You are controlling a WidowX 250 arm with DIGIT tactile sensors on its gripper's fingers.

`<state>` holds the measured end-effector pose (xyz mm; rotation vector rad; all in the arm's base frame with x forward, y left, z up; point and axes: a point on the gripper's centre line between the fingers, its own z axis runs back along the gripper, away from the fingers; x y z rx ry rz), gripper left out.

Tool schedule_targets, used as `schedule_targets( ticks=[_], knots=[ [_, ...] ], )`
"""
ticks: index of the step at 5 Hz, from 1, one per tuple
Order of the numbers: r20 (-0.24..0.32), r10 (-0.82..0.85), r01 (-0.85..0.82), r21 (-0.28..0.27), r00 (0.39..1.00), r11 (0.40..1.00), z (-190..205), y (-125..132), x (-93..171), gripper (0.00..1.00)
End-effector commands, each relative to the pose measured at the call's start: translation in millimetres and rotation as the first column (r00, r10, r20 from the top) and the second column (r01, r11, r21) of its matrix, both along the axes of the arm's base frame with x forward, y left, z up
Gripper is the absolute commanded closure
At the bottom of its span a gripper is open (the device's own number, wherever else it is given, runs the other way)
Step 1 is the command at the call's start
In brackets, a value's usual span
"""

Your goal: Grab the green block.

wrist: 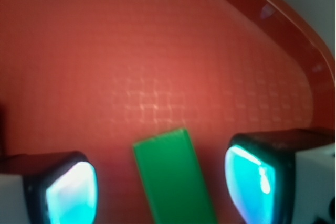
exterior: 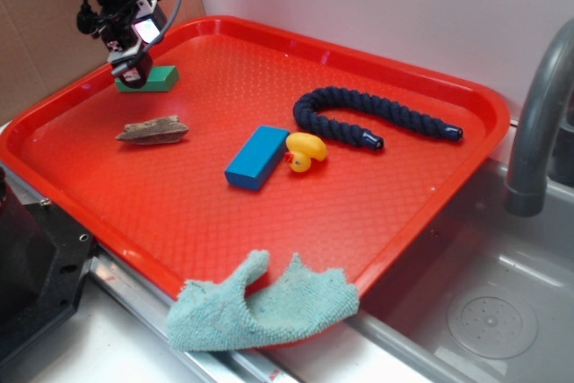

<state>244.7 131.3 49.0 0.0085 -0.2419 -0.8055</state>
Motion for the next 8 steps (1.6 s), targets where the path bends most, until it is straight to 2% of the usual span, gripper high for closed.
schedule_targets(
  ticks=[1,2,3,4,5,6,7,8],
  knots=[
    [-0.017,-0.049,0.050,0.051,0.999,0.997,-19,-10,8,0.00],
    [-0.050,-0.040,0.043,0.054,0.998,0.998,-35,-6,7,0.00],
    [-0.099,-0.016,0.027,0.118,0.995,0.993,-43,-15,8,1.00],
    [-0.040,-0.025,0.029,0.116,0.999,0.993,-19,-21,2,1.00],
    [0.001,-0.006,0.005,0.144,1.000,0.989,10,-30,-4,1.00],
    [0.037,0.037,-0.043,0.172,0.999,0.984,60,-68,-18,1.00],
    [0.117,0.136,-0.153,0.146,0.984,0.977,111,-117,-38,1.00],
    [0.133,0.389,-0.393,0.000,0.911,0.920,145,-160,-48,1.00]
  ],
)
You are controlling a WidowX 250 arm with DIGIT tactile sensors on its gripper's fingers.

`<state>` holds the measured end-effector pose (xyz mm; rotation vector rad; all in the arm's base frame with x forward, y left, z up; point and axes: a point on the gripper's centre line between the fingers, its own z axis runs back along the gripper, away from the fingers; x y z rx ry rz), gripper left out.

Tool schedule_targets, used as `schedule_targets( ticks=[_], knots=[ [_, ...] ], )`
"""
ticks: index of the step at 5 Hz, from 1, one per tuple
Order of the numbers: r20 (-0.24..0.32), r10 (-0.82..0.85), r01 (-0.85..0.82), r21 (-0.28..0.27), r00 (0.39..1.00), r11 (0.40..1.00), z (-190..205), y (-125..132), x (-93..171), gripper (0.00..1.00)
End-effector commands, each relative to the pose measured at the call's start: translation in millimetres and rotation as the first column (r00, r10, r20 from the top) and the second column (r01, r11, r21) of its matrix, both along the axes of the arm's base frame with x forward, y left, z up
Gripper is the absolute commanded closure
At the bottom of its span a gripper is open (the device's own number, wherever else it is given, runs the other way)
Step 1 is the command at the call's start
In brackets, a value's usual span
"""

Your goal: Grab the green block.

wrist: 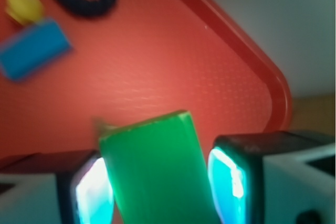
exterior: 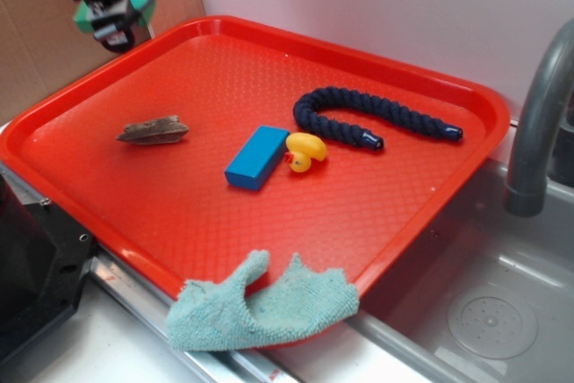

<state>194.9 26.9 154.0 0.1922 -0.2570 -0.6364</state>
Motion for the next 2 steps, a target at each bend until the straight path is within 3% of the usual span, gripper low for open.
schedule_targets(
  ticks=[1,2],
  knots=[
    [-0.085,0.450,-0.458,-0.182,0.889,0.870,50.1,-73.6,-8.6,1.00],
    [-0.171,0.652,-0.674,-0.138,0.738,0.726,49.5,-69.8,-0.3,1.00]
  ],
)
